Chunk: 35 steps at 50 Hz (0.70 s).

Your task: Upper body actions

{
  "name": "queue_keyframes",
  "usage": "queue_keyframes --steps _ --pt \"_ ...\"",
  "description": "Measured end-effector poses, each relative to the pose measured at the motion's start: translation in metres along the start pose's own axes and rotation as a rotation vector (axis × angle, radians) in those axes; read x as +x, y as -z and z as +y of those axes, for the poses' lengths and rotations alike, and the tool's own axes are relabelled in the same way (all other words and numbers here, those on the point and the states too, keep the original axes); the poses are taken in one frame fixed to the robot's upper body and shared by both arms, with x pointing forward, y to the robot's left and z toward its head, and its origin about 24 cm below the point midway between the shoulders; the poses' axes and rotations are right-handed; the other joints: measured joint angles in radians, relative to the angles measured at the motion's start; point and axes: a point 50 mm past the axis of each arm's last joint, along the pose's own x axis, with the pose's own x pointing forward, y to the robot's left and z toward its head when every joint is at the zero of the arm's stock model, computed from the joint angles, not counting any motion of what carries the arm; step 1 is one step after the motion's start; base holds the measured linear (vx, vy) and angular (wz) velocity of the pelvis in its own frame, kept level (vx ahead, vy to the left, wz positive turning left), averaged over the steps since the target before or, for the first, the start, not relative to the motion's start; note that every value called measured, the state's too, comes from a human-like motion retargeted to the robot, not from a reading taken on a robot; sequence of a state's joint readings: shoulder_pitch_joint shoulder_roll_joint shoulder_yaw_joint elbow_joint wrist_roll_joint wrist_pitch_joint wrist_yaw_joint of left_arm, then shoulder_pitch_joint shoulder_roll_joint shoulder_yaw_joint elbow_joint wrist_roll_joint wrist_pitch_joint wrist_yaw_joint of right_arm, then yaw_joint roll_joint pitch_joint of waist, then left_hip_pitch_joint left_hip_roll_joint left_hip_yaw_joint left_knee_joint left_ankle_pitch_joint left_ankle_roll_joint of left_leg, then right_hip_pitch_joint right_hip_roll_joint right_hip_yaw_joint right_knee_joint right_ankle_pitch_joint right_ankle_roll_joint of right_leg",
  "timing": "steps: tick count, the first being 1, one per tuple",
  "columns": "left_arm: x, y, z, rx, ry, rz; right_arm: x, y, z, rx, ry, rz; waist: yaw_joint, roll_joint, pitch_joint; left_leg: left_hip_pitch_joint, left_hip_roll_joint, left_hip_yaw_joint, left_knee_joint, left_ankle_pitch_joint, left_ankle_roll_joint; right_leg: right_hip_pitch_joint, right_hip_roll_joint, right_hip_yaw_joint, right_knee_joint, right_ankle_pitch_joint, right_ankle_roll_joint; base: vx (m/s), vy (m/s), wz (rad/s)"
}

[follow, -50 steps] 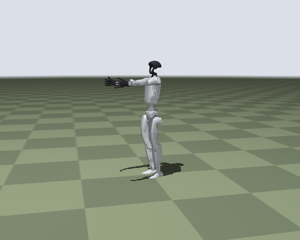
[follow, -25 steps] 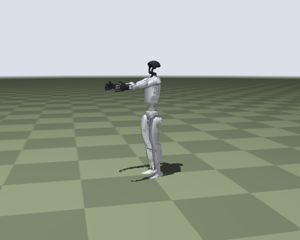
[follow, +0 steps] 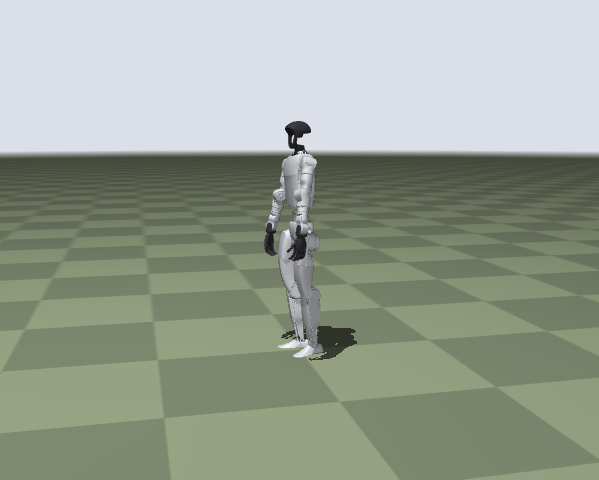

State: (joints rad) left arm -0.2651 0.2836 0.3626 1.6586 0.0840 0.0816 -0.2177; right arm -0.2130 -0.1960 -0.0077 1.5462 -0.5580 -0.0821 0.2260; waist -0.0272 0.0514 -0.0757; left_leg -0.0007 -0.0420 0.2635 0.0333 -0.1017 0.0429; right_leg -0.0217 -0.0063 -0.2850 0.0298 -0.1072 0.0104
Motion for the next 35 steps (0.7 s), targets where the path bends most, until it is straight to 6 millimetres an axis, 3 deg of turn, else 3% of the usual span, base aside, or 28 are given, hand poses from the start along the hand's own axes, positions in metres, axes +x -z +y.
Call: queue_keyframes --steps 5,8,12,16,20,22,28,35 --pt "0.002 0.072 0.001 0.024 0.013 0.175 -0.005 0.071 0.039 0.054 -0.037 0.231 -0.014 -0.01 0.013 -0.02 -0.003 -0.013 0.003 0.005 -0.003 -0.008 -0.011 -0.012 -0.003 -0.002 0.004 0.02 -0.02 0.13" --pt "-0.002 0.109 -0.001 0.079 0.047 0.272 -0.013 0.103 0.063 0.086 -0.086 0.336 -0.013 -0.016 0.021 -0.026 -0.005 -0.016 0.003 0.006 -0.004 -0.01 -0.014 -0.015 -0.004 -0.002 0.005 0.04 -0.02 0.03" --pt "-0.006 0.148 -0.014 0.106 0.098 0.378 -0.021 0.126 0.088 0.15 -0.175 0.408 0.016 -0.025 0.043 -0.019 0.002 0.017 0.002 0.004 -0.007 -0.014 -0.016 0.017 0.007 -0.004 0.01 0.0 -0.03 -0.39" --pt "-0.009 0.174 -0.041 -0.033 0.13 0.415 -0.024 0.132 0.103 0.288 -0.232 0.416 0.004 -0.028 0.051 -0.015 0.016 0.012 0.007 -0.003 -0.018 -0.023 -0.038 0.014 0.025 -0.007 0.032 0.02 -0.03 0.02" --pt "-0.012 0.187 -0.064 -0.189 0.121 0.441 -0.021 0.126 0.102 0.37 -0.21 0.367 -0.157 -0.051 0.031 -0.044 0.002 -0.139 0.045 -0.014 -0.057 -0.015 -0.093 -0.131 0.015 -0.009 0.032 0.04 0.02 1.91" --pt "-0.011 0.187 -0.063 -0.207 0.05 0.431 -0.02 0.123 0.098 0.309 -0.218 0.356 -0.211 -0.047 0.026 -0.056 -0.005 -0.189 0.05 -0.006 -0.059 -0.021 -0.103 -0.179 0.011 0.004 0.029 0.04 0.01 1.19" --pt "-0.01 0.18 -0.047 -0.046 0.109 0.444 -0.017 0.118 0.085 0.059 -0.239 0.361 -0.25 -0.037 0.038 -0.06 -0.012 -0.231 0.04 0.025 -0.047 -0.024 -0.096 -0.22 0.0 0.033 0.015 0.02 -0.01 0.32" --pt "-0.009 0.176 -0.042 0.071 0.097 0.475 -0.017 0.119 0.086 0.081 -0.233 0.37 -0.222 -0.044 0.035 -0.064 -0.017 -0.201 0.041 0.033 -0.044 -0.027 -0.075 -0.195 -0.006 0.034 -0.009 0.01 0.01 -0.15"
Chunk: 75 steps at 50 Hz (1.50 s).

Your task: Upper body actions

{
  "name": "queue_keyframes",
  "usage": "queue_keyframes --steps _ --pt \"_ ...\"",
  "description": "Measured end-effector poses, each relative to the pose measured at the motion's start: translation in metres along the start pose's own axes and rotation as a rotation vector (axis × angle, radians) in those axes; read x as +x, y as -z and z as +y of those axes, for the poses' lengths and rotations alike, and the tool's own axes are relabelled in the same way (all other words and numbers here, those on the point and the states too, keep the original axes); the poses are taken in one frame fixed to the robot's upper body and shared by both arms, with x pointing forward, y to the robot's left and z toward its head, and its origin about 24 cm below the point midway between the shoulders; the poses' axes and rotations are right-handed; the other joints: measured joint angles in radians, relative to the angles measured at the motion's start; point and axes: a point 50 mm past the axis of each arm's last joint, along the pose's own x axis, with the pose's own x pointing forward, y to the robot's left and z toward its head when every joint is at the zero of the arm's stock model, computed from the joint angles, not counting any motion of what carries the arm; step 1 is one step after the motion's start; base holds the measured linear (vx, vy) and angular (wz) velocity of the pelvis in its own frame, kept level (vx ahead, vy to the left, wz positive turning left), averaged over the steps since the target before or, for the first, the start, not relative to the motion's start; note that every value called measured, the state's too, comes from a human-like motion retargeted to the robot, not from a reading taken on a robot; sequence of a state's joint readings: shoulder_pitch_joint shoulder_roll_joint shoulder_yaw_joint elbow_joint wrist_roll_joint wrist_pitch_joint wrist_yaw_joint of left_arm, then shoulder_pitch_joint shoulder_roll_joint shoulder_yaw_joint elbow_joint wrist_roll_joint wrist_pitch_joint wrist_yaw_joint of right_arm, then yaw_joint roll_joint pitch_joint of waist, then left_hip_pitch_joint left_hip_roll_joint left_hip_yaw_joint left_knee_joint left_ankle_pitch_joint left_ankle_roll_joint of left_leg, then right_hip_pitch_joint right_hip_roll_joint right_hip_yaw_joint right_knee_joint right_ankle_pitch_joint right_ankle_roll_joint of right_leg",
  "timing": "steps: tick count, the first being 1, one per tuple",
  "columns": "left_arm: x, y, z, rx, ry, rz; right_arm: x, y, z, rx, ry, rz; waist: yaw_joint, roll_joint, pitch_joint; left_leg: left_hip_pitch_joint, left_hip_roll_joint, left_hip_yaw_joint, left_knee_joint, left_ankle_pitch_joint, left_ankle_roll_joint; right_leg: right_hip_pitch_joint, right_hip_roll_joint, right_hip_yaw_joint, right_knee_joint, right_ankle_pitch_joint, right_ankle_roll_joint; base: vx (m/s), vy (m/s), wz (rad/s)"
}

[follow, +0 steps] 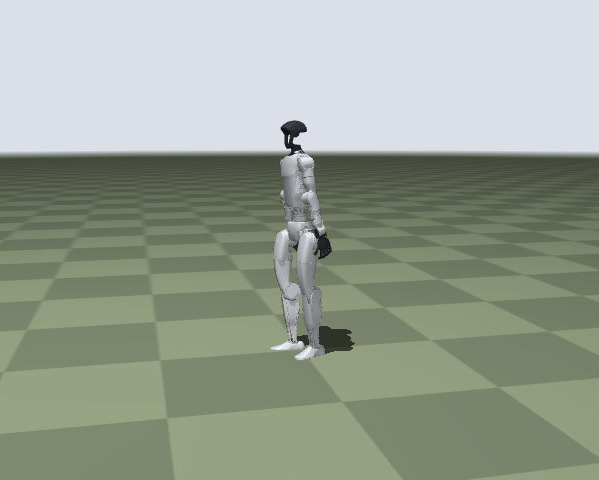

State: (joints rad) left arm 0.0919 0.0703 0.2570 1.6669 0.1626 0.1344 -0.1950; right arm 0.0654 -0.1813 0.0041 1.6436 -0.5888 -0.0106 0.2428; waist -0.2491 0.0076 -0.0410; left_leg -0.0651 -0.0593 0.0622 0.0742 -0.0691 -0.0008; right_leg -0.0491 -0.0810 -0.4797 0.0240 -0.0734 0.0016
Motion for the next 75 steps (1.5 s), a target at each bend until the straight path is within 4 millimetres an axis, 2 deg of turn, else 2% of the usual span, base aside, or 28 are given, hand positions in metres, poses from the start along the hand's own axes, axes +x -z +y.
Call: queue_keyframes --steps 5,15,20,22,23,25,28,29,31,33,36,39,42,45,48,50,51,53,54,57,61,65,68,69,71,73,74,75 --pt "0.001 0.0 -0.001 0.034 -0.034 0.002 0.0 0.001 0.002 0.019 -0.002 0.003 0.01 -0.003 -0.003 0.001 0.003 0.007 0.003 -0.004 -0.005 0.001 -0.004 0.008 0.001 -0.001 0.002 0.0 0.0 0.0" --pt "0.0 -0.001 0.001 0.044 0.005 -0.002 -0.001 -0.002 -0.002 -0.028 0.004 0.01 -0.009 0.002 0.001 0.003 0.009 -0.006 0.002 0.0 -0.004 0.006 -0.007 -0.005 0.001 0.004 0.011 0.0 0.0 0.0" --pt "0.0 -0.005 0.001 0.078 -0.02 -0.018 -0.001 -0.005 -0.004 -0.051 0.016 0.006 -0.032 -0.005 0.012 0.003 -0.006 -0.026 0.004 0.005 0.003 0.015 0.012 -0.031 -0.01 0.0 -0.013 -0.01 0.0 0.11" --pt "-0.001 -0.008 0.002 0.089 -0.022 -0.029 -0.002 -0.01 -0.007 -0.07 0.042 -0.011 0.011 -0.011 0.016 0.008 -0.002 0.021 0.001 0.001 0.004 0.024 0.018 0.016 -0.013 -0.008 -0.007 -0.07 0.03 -1.5" --pt "-0.001 -0.01 0.002 0.095 -0.019 -0.035 -0.002 -0.014 -0.009 -0.08 0.073 -0.029 0.107 -0.015 0.017 0.019 0.019 0.115 -0.004 -0.012 0.0 0.017 0.02 0.111 0.0 -0.016 0.007 -0.08 0.02 -3.04" --pt "-0.002 -0.013 0.003 0.109 -0.011 -0.04 -0.004 -0.03 -0.016 -0.07 0.187 -0.121 0.178 -0.017 0.018 0.03 0.037 0.183 -0.008 -0.021 -0.003 0.017 0.022 0.179 0.006 -0.022 0.021 -0.04 0.0 -1.86" --pt "-0.002 -0.012 0.003 0.114 -0.003 -0.04 -0.013 -0.065 -0.03 -0.02 0.323 -0.319 0.161 -0.02 0.019 0.034 0.031 0.168 -0.011 -0.017 0.0 0.021 0.026 0.165 0.003 -0.02 0.013 0.01 0.0 0.08" --pt "-0.002 -0.012 0.002 0.112 0.0 -0.042 -0.02 -0.083 -0.037 0.012 0.371 -0.422 0.162 -0.02 0.019 0.035 0.032 0.172 -0.011 -0.018 0.001 0.022 0.029 0.168 0.004 -0.02 0.013 0.01 0.0 -0.23" --pt "-0.002 -0.012 0.002 0.107 0.005 -0.045 -0.046 -0.125 -0.055 0.086 0.479 -0.663 0.155 -0.017 0.017 0.037 0.034 0.175 -0.012 -0.019 0.004 0.022 0.034 0.17 0.005 -0.02 0.012 0.0 0.0 0.0" --pt "-0.001 -0.01 0.0 0.098 0.009 -0.044 -0.083 -0.165 -0.073 0.152 0.602 -0.911 0.143 -0.011 0.01 0.037 0.035 0.177 -0.013 -0.02 0.007 0.02 0.038 0.17 0.006 -0.021 0.012 0.0 0.0 0.0" --pt "0.0 -0.008 -0.002 0.085 0.017 -0.038 -0.162 -0.213 -0.093 0.169 0.807 -1.294 0.131 -0.004 -0.002 0.038 0.036 0.18 -0.015 -0.022 0.01 0.016 0.043 0.174 0.007 -0.021 0.011 0.0 0.0 0.0" --pt "0.0 -0.006 -0.002 0.083 0.017 -0.03 -0.251 -0.237 -0.104 0.118 1.007 -1.635 0.132 -0.004 -0.014 0.039 0.038 0.188 -0.013 -0.024 0.007 0.015 0.042 0.183 0.008 -0.02 0.011 0.01 0.0 -0.06" --pt "0.0 -0.004 0.001 0.097 0.012 -0.02 -0.34 -0.239 -0.107 0.055 1.187 -1.936 0.144 -0.007 -0.031 0.038 0.041 0.201 -0.011 -0.025 0.003 0.012 0.04 0.196 0.009 -0.019 0.012 0.02 0.0 -0.23" --pt "0.0 -0.001 0.003 0.11 0.006 -0.009 -0.418 -0.225 -0.102 0.02 1.382 -2.207 0.158 -0.008 -0.047 0.036 0.04 0.215 -0.014 -0.023 0.006 0.011 0.041 0.211 0.008 -0.018 0.012 0.01 0.0 -0.22" --pt "-0.001 -0.003 0.004 0.119 0.003 -0.01 -0.486 -0.202 -0.091 0.056 1.634 -2.451 0.172 -0.01 -0.051 0.035 0.039 0.222 -0.013 -0.022 0.008 0.011 0.041 0.218 0.008 -0.019 0.013 0.0 0.0 0.0" --pt "-0.001 -0.003 0.005 0.124 0.003 -0.008 -0.52 -0.188 -0.082 0.12 1.784 -2.572 0.175 -0.011 -0.054 0.034 0.038 0.219 -0.012 -0.022 0.006 0.012 0.038 0.216 0.008 -0.02 0.014 0.0 0.0 0.0" --pt "-0.001 -0.002 0.005 0.126 0.005 -0.005 -0.533 -0.186 -0.079 -0.144 -1.777 2.552 0.174 -0.012 -0.057 0.033 0.038 0.216 -0.011 -0.022 0.004 0.013 0.035 0.213 0.007 -0.02 0.015 0.0 0.0 0.0" --pt "-0.001 -0.001 0.006 0.128 0.011 -0.004 -0.558 -0.187 -0.076 -0.161 -1.761 2.561 0.17 -0.013 -0.062 0.029 0.038 0.209 -0.007 -0.023 0.0 0.012 0.03 0.208 0.007 -0.02 0.016 0.0 0.0 0.0" --pt "-0.001 -0.001 0.006 0.127 0.012 -0.005 -0.568 -0.19 -0.075 0.15 1.746 -2.594 0.168 -0.013 -0.065 0.026 0.038 0.207 -0.005 -0.024 -0.002 0.011 0.028 0.206 0.007 -0.021 0.017 0.0 0.0 0.0" --pt "-0.001 -0.001 0.007 0.119 0.011 -0.007 -0.591 -0.2 -0.077 0.053 1.544 -2.522 0.165 -0.014 -0.072 0.019 0.038 0.199 -0.002 -0.025 -0.005 0.008 0.024 0.199 0.006 -0.021 0.018 0.0 0.0 0.0" --pt "-0.001 0.0 0.006 0.109 0.008 -0.007 -0.601 -0.202 -0.079 -0.048 1.406 -2.473 0.164 -0.013 -0.078 0.017 0.035 0.19 -0.005 -0.025 0.0 0.006 0.025 0.188 0.005 -0.024 0.019 0.0 0.0 0.0" --pt "-0.001 -0.001 0.004 0.099 0.011 -0.013 -0.596 -0.185 -0.073 -0.041 1.483 -2.549 0.158 -0.007 -0.078 0.014 0.033 0.185 -0.008 -0.024 0.006 0.006 0.031 0.18 0.004 -0.026 0.019 0.0 0.0 0.0" --pt "0.0 -0.002 0.002 0.092 0.019 -0.017 -0.579 -0.166 -0.063 -0.006 1.655 -2.646 0.148 -0.002 -0.074 0.014 0.033 0.179 -0.007 -0.025 0.007 0.008 0.033 0.174 0.004 -0.028 0.019 0.0 0.0 0.0" --pt "0.0 -0.002 0.002 0.089 0.022 -0.019 -0.572 -0.161 -0.06 0.0 -1.684 2.627 0.146 -0.001 -0.072 0.015 0.033 0.179 -0.007 -0.026 0.007 0.009 0.034 0.174 0.004 -0.028 0.019 0.0 0.0 0.0" --pt "0.0 -0.003 0.001 0.086 0.026 -0.021 -0.554 -0.153 -0.056 0.038 -1.704 2.564 0.145 0.002 -0.068 0.017 0.032 0.181 -0.009 -0.026 0.01 0.009 0.037 0.176 0.004 -0.028 0.018 0.0 0.0 0.0" --pt "-0.001 -0.004 0.001 0.089 0.03 -0.02 -0.534 -0.15 -0.054 0.113 -1.728 2.586 0.15 0.003 -0.064 0.019 0.032 0.188 -0.012 -0.025 0.013 0.01 0.041 0.183 0.004 -0.028 0.017 0.0 0.0 -0.1" --pt "-0.001 -0.005 0.001 0.094 0.031 -0.019 -0.522 -0.151 -0.054 -0.159 1.725 -2.603 0.155 0.003 -0.063 0.02 0.031 0.192 -0.013 -0.025 0.014 0.01 0.042 0.187 0.003 -0.027 0.016 0.0 0.0 -0.22" --pt "-0.001 -0.005 0.001 0.099 0.032 -0.018 -0.51 -0.153 -0.054 -0.206 1.683 -2.566 0.16 0.003 -0.061 0.021 0.031 0.196 -0.014 -0.024 0.015 0.01 0.043 0.191 0.003 -0.027 0.016 0.0 0.0 -0.2"
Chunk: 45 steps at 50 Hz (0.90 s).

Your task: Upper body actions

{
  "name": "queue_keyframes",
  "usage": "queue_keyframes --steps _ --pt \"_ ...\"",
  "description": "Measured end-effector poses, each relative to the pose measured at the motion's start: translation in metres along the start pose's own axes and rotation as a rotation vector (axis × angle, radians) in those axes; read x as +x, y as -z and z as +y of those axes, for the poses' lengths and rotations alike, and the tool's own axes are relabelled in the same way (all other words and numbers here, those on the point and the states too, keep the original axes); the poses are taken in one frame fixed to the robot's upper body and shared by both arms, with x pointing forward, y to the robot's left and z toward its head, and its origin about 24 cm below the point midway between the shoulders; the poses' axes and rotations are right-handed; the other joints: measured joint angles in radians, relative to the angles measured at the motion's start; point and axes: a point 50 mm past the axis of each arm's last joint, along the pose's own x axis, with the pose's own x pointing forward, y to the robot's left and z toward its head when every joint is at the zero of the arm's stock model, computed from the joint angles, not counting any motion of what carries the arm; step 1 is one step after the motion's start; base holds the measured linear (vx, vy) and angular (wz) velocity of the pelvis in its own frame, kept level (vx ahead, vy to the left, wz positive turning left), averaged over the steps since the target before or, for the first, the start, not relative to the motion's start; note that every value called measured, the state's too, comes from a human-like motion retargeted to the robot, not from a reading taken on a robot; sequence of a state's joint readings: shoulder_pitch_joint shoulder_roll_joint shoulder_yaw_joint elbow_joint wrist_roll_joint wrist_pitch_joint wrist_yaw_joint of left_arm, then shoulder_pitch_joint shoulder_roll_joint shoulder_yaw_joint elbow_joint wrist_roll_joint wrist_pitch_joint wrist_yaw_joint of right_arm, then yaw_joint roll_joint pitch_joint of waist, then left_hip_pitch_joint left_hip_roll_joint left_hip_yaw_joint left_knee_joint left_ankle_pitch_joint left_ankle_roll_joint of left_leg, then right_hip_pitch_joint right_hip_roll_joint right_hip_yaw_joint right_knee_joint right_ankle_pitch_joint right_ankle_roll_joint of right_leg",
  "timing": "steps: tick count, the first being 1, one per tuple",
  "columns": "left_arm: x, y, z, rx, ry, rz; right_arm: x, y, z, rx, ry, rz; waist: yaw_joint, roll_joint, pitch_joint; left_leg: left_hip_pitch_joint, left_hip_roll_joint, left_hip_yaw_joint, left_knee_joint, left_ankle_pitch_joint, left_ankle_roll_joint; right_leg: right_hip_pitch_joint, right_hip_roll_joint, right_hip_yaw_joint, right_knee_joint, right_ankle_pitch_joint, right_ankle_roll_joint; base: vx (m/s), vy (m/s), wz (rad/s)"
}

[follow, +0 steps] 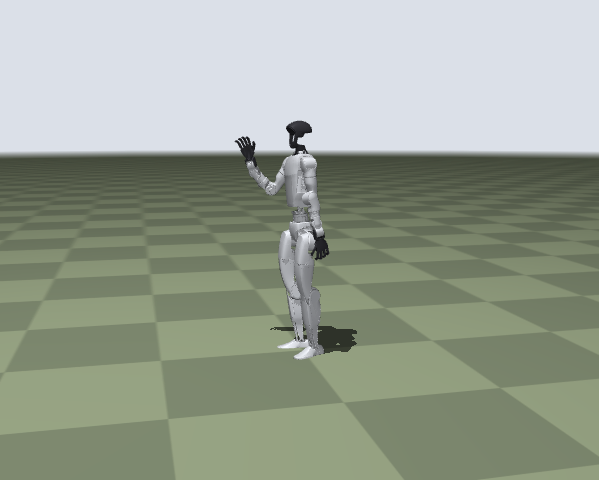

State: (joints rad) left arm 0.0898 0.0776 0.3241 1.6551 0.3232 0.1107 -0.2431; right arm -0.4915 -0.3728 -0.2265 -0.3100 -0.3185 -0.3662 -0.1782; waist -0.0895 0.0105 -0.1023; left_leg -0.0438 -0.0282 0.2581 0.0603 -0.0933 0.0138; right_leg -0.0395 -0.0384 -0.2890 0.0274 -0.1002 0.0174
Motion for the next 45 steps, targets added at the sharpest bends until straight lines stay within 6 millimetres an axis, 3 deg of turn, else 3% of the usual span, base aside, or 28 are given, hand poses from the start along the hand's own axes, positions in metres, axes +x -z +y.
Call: queue_keyframes --steps 3,7,10,13,17,23,26,29,33,39,42,45 --pt "0.0 0.0 0.0 0.014 -0.002 0.002 -0.038 0.006 0.016 0.018 -0.26 0.114 0.008 -0.001 0.002 -0.001 0.003 0.006 0.002 0.0 -0.006 -0.001 -0.003 0.008 0.0 0.001 0.0 0.0 0.0 0.0" --pt "0.001 0.0 -0.002 0.023 0.0 -0.001 -0.094 0.027 0.038 -0.081 -0.771 0.38 0.0 -0.002 0.008 -0.005 0.008 0.005 0.012 -0.002 -0.02 -0.001 -0.015 0.011 0.0 0.002 0.002 0.0 0.0 0.0" --pt "0.001 0.0 -0.004 0.019 0.007 -0.004 -0.12 0.038 0.043 -0.237 -0.936 0.486 -0.014 0.001 0.015 -0.005 0.01 0.004 0.017 -0.004 -0.026 0.0 -0.021 0.011 0.0 0.002 0.003 0.0 0.0 0.0" --pt "0.001 0.0 -0.005 0.017 0.014 -0.005 -0.129 0.042 0.044 -0.34 -0.996 0.496 -0.019 0.004 0.019 -0.006 0.011 0.007 0.019 -0.003 -0.028 -0.001 -0.023 0.014 -0.001 0.004 0.002 0.0 0.0 0.0" --pt "0.001 -0.001 -0.004 0.034 0.012 -0.003 -0.123 0.039 0.05 -0.293 -0.93 0.47 0.0 0.005 0.019 -0.01 0.013 0.021 0.021 0.0 -0.028 -0.003 -0.023 0.029 0.0 0.007 0.002 0.0 0.01 -0.14" --pt "0.0 -0.002 0.0 0.065 0.004 0.005 -0.076 0.009 0.053 0.051 -0.422 0.225 0.029 0.008 0.018 -0.007 0.008 0.033 0.012 0.006 -0.013 0.001 -0.009 0.036 -0.001 0.006 -0.002 0.0 0.0 0.0" --pt "0.0 0.0 0.0 0.063 -0.001 0.009 -0.055 -0.006 0.055 0.17 -0.276 0.124 0.037 0.008 0.01 -0.004 0.005 0.028 0.007 0.009 -0.007 0.006 -0.004 0.029 -0.001 0.004 -0.003 0.0 0.0 0.0" --pt "0.0 0.002 0.001 0.057 -0.006 0.011 -0.037 -0.016 0.063 0.154 -0.299 0.048 0.034 0.009 0.001 -0.002 0.001 0.015 0.005 0.009 0.0 0.01 0.0 0.014 -0.001 0.001 -0.004 0.02 -0.01 0.26" --pt "0.0 0.003 0.002 0.034 -0.007 0.011 -0.021 -0.019 0.087 0.0 -0.455 0.01 0.024 0.01 -0.008 0.003 -0.011 -0.005 -0.003 0.008 0.016 0.014 0.01 -0.008 -0.001 -0.004 -0.005 0.02 -0.02 0.28" --pt "-0.001 0.004 0.005 0.014 -0.013 0.019 -0.025 -0.015 0.116 -0.062 -0.623 0.017 0.04 0.005 -0.02 0.01 -0.026 -0.005 -0.015 0.01 0.037 0.021 0.021 -0.012 -0.002 -0.007 -0.009 0.0 0.0 0.0" --pt "-0.001 0.002 0.005 0.025 -0.018 0.015 -0.027 -0.015 0.113 -0.061 -0.576 0.015 0.046 0.004 -0.019 0.009 -0.027 -0.007 -0.012 0.011 0.037 0.025 0.021 -0.015 -0.003 -0.01 -0.008 0.0 0.0 0.0" --pt "-0.001 0.001 0.005 0.032 -0.02 0.01 -0.027 -0.014 0.095 -0.101 -0.407 0.02 0.04 0.004 -0.017 0.006 -0.026 -0.014 -0.009 0.011 0.035 0.028 0.02 -0.021 -0.004 -0.013 -0.007 0.0 0.0 0.0"
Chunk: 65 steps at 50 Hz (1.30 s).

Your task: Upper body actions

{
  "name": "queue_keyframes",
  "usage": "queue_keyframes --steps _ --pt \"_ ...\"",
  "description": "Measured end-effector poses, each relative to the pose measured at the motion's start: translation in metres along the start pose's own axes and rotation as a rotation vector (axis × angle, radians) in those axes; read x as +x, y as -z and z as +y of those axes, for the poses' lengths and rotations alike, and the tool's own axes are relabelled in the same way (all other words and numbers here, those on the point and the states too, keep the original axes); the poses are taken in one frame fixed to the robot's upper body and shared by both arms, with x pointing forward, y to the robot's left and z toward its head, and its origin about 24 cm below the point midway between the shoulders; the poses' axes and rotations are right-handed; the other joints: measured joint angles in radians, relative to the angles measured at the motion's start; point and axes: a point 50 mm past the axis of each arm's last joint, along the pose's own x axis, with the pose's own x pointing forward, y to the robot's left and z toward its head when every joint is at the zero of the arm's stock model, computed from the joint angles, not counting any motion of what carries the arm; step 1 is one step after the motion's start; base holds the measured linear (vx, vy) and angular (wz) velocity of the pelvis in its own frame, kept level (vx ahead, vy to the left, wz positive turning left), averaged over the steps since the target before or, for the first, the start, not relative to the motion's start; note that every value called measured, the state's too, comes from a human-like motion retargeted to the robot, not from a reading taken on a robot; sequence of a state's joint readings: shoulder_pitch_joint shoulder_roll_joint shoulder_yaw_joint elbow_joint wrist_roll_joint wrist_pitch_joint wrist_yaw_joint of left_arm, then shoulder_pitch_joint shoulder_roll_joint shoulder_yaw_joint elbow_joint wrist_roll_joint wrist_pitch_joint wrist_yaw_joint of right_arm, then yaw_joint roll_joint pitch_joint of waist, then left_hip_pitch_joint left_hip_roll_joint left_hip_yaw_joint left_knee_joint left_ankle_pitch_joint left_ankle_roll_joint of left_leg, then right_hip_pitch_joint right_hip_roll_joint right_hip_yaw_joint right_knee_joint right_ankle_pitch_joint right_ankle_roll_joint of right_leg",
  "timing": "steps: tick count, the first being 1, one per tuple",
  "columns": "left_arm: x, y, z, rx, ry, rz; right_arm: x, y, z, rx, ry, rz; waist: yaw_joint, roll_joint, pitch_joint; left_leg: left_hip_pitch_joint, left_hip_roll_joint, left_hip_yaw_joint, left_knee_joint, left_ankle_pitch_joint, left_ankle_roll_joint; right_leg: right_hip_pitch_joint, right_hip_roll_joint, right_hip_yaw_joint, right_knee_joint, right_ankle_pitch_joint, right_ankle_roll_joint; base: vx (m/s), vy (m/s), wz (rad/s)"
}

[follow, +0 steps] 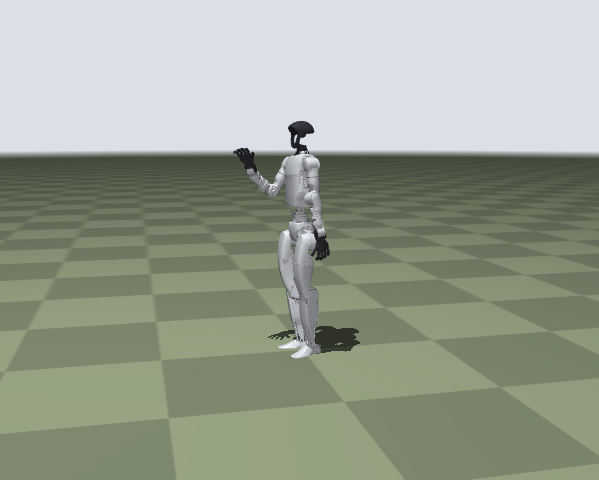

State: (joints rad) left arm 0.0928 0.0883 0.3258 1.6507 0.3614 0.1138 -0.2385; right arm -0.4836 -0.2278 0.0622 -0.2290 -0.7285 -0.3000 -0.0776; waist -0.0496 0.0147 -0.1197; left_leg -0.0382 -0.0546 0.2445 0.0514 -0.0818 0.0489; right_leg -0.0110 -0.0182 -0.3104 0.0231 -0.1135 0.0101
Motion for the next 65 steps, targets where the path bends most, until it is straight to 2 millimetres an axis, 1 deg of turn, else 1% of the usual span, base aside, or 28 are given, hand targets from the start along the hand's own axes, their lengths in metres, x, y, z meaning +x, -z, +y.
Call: queue_keyframes --steps 5,8,12,15,18,20,22,23,25,27,30,35,38,40,43,45,47,48,51,54,59,62,65 --pt "0.001 0.003 -0.002 -0.025 0.013 0.002 -0.019 0.01 -0.037 -0.09 0.385 0.11 -0.02 0.006 -0.005 -0.004 -0.003 -0.01 0.0 -0.002 0.001 -0.001 0.0 -0.009 -0.003 -0.002 0.001 0.0 0.0 0.0" --pt "0.001 0.005 -0.003 -0.033 0.017 0.009 -0.039 0.02 -0.055 -0.106 0.622 0.232 -0.015 0.009 -0.012 -0.005 -0.005 -0.001 -0.004 -0.004 0.005 -0.008 0.004 0.0 -0.003 0.0 -0.001 0.01 0.0 -0.18" --pt "0.001 0.007 -0.001 -0.018 0.012 0.019 -0.072 0.032 -0.066 -0.116 0.917 0.389 0.006 0.012 -0.019 -0.003 -0.004 0.034 -0.013 -0.005 0.011 -0.018 0.014 0.032 -0.003 0.005 -0.004 0.01 0.0 -0.48" --pt "0.001 0.007 -0.002 0.004 0.009 0.024 -0.094 0.044 -0.064 -0.157 1.026 0.53 0.018 0.016 -0.02 0.003 0.004 0.06 -0.018 -0.005 0.007 -0.022 0.02 0.059 -0.001 0.009 -0.006 0.0 0.0 -0.5" --pt "0.001 0.006 -0.002 0.031 0.003 0.026 -0.107 0.064 -0.052 -0.105 0.981 0.737 0.025 0.018 -0.02 0.007 0.012 0.081 -0.02 -0.006 0.001 -0.027 0.023 0.08 0.001 0.012 -0.007 -0.01 0.0 -0.44" --pt "0.001 0.005 -0.001 0.049 -0.003 0.024 -0.108 0.074 -0.041 0.026 0.931 0.846 0.029 0.019 -0.019 0.008 0.014 0.093 -0.021 -0.007 0.002 -0.03 0.026 0.092 0.002 0.015 -0.008 -0.01 0.0 -0.36" --pt "0.001 0.005 0.0 0.063 -0.006 0.026 -0.104 0.077 -0.034 0.181 0.907 0.86 0.035 0.02 -0.017 0.01 0.014 0.104 -0.023 -0.007 0.004 -0.032 0.029 0.101 0.003 0.017 -0.01 -0.01 -0.01 -0.32" --pt "0.001 0.005 0.0 0.069 -0.007 0.027 -0.102 0.076 -0.033 0.232 0.897 0.844 0.039 0.02 -0.016 0.011 0.013 0.11 -0.024 -0.006 0.005 -0.032 0.03 0.106 0.003 0.018 -0.01 -0.01 -0.01 -0.28" --pt "0.0 0.005 0.001 0.076 -0.012 0.029 -0.097 0.074 -0.035 0.263 0.887 0.796 0.048 0.017 -0.016 0.012 0.013 0.119 -0.025 -0.006 0.006 -0.033 0.031 0.115 0.003 0.02 -0.011 0.0 -0.01 -0.12" --pt "0.0 0.004 0.002 0.082 -0.019 0.03 -0.091 0.068 -0.043 0.196 0.871 0.723 0.055 0.014 -0.016 0.012 0.014 0.122 -0.026 -0.005 0.005 -0.034 0.031 0.118 0.004 0.021 -0.011 0.0 0.0 0.0" --pt "0.0 0.004 0.003 0.095 -0.026 0.029 -0.079 0.054 -0.051 0.092 0.827 0.578 0.058 0.011 -0.016 0.011 0.015 0.119 -0.025 -0.004 0.004 -0.034 0.03 0.117 0.004 0.02 -0.01 0.0 0.0 0.0" --pt "0.0 0.005 0.004 0.078 -0.029 0.026 -0.055 0.028 -0.049 0.052 0.722 0.333 0.056 0.008 -0.018 0.008 0.009 0.105 -0.023 -0.003 0.011 -0.03 0.03 0.102 0.004 0.018 -0.01 0.0 0.0 0.04" --pt "0.0 0.006 0.004 0.058 -0.029 0.025 -0.042 0.018 -0.044 -0.01 0.605 0.23 0.057 0.006 -0.02 0.007 0.003 0.097 -0.023 -0.002 0.017 -0.026 0.031 0.094 0.003 0.016 -0.01 0.0 0.0 0.0" --pt "0.0 0.006 0.004 0.049 -0.033 0.024 -0.034 0.018 -0.038 -0.064 0.499 0.213 0.059 0.004 -0.021 0.008 -0.001 0.092 -0.024 -0.002 0.023 -0.023 0.032 0.089 0.003 0.015 -0.01 0.0 0.0 0.09" --pt "0.0 0.006 0.005 0.043 -0.042 0.022 -0.027 0.036 -0.023 -0.116 0.35 0.28 0.055 0.0 -0.025 0.01 -0.009 0.081 -0.026 -0.001 0.032 -0.019 0.034 0.08 0.003 0.013 -0.011 -0.01 0.0 0.24" --pt "0.0 0.006 0.005 0.04 -0.044 0.023 -0.025 0.051 -0.005 -0.127 0.269 0.352 0.049 0.003 -0.029 0.011 -0.015 0.07 -0.027 -0.001 0.038 -0.017 0.036 0.07 0.003 0.011 -0.01 -0.03 0.02 0.3" --pt "0.0 0.006 0.004 0.036 -0.041 0.02 -0.028 0.06 0.006 -0.115 0.209 0.409 0.048 0.005 -0.03 0.011 -0.017 0.062 -0.027 -0.001 0.041 -0.016 0.036 0.063 0.003 0.01 -0.01 -0.06 0.04 0.23" --pt "0.0 0.004 0.005 0.034 -0.04 0.015 -0.028 0.062 0.008 -0.105 0.194 0.421 0.05 0.005 -0.027 0.01 -0.018 0.06 -0.027 0.0 0.042 -0.015 0.036 0.061 0.003 0.01 -0.01 0.0 0.0 0.0" --pt "-0.001 0.0 0.007 0.032 -0.046 -0.001 -0.03 0.057 0.003 -0.093 0.247 0.397 0.056 0.0 -0.017 0.006 -0.023 0.052 -0.025 0.004 0.046 -0.01 0.034 0.054 0.001 0.008 -0.009 0.02 -0.02 0.16" --pt "-0.001 0.002 0.008 0.032 -0.053 0.0 -0.036 0.055 -0.004 -0.125 0.294 0.382 0.048 -0.001 -0.016 0.002 -0.028 0.03 -0.023 0.006 0.047 -0.007 0.029 0.029 -0.001 0.005 -0.007 0.0 0.01 0.44" --pt "0.0 0.003 0.004 -0.001 -0.038 -0.003 -0.046 0.054 -0.005 -0.123 0.299 0.392 0.013 0.004 -0.011 -0.005 -0.031 -0.004 -0.018 0.007 0.042 -0.007 0.019 -0.004 -0.004 0.005 -0.005 -0.01 0.02 0.29" --pt "0.001 0.001 0.001 -0.013 -0.037 -0.015 -0.061 0.054 -0.004 -0.121 0.344 0.405 0.008 0.006 -0.001 -0.008 -0.03 -0.006 -0.016 0.007 0.04 -0.01 0.016 -0.005 -0.005 0.007 -0.005 0.0 0.0 0.0" --pt "0.001 0.0 0.001 -0.003 -0.04 -0.015 -0.089 0.059 0.004 -0.134 0.352 0.456 0.015 0.006 0.003 -0.01 -0.028 -0.003 -0.017 0.007 0.037 -0.015 0.014 -0.002 -0.004 0.009 -0.005 0.0 0.0 0.0"
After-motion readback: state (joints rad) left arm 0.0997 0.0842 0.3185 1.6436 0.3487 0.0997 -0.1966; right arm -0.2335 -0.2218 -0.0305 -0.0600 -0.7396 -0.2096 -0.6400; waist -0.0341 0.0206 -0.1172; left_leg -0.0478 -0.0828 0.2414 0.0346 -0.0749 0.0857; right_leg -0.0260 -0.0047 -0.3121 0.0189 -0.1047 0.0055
